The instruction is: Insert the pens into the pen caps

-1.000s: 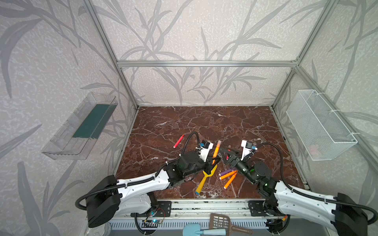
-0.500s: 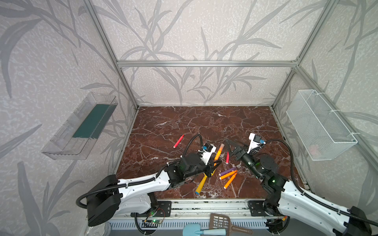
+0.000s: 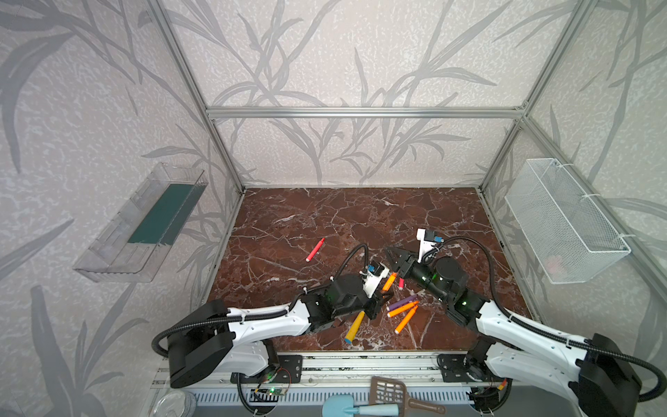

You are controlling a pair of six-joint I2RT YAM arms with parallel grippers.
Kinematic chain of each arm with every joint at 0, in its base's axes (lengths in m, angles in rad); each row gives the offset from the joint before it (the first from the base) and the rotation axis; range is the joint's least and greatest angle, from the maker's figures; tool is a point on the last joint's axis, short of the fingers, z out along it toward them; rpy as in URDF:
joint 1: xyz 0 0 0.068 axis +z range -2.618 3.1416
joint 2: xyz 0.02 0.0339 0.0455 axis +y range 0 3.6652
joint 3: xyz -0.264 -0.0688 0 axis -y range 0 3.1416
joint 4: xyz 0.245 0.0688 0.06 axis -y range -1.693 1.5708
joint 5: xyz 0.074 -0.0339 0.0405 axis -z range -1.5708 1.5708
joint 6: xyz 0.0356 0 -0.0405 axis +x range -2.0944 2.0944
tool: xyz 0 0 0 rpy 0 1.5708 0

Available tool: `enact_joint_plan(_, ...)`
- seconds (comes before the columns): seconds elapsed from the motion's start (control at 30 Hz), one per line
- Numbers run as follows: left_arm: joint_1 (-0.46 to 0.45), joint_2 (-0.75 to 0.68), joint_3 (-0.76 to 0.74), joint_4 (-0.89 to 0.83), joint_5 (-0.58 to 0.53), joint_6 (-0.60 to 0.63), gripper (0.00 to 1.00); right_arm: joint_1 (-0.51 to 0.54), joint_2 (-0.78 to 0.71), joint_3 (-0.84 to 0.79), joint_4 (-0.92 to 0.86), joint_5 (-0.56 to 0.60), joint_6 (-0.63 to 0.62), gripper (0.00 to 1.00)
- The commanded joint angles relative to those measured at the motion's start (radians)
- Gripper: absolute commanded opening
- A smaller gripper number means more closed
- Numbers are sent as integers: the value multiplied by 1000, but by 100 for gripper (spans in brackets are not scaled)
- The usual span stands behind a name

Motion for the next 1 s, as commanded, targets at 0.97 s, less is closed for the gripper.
enact_joint_plan(0.97,145,-77,225,-140,-92,7,0,133,70,-61,147,-17,-31,0)
